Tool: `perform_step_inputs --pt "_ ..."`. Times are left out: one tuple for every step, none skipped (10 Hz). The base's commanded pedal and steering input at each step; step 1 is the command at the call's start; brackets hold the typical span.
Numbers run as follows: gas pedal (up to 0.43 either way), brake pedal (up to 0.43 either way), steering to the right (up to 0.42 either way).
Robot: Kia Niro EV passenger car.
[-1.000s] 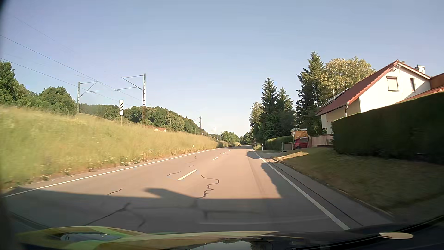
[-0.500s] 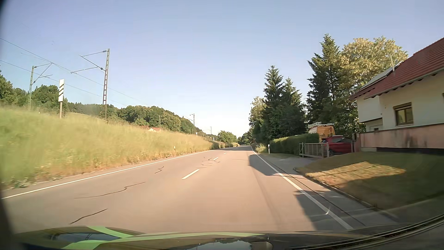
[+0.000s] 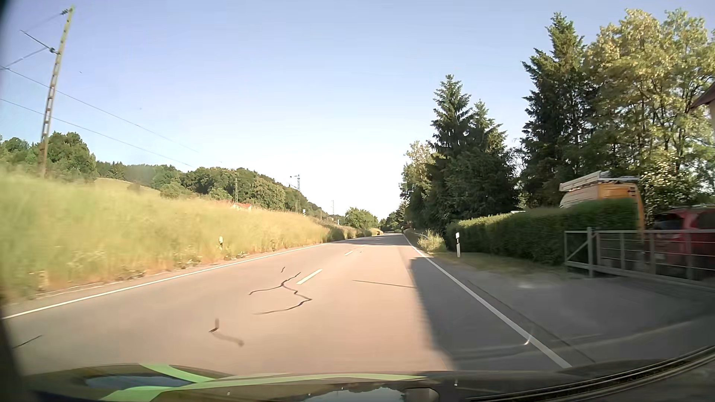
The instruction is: Follow the waypoints while adhering to traffic rules and regulations
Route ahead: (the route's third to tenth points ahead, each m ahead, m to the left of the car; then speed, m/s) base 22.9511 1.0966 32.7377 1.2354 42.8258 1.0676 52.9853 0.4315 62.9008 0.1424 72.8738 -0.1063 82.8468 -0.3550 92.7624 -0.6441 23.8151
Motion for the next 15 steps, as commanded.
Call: perform_step_inputs --pt "0.299 0.0 0.001" --pt "0.319 0.0 0.001" --pt "0.331 0.0 0.001" --pt "0.35 0.0 0.001" --pt "0.37 0.0 0.001" --pt "0.37 0.0 0.001" --pt "0.37 0.0 0.001" --pt "0.378 0.0 0.001" --pt "0.378 0.0 0.001" --pt "0.378 0.0 0.001" --pt "0.37 0.0 0.001" --pt "0.319 0.0 0.001" --pt "0.311 0.0 0.001" --pt "0.311 0.0 0.001" --pt "0.319 0.0 0.001"
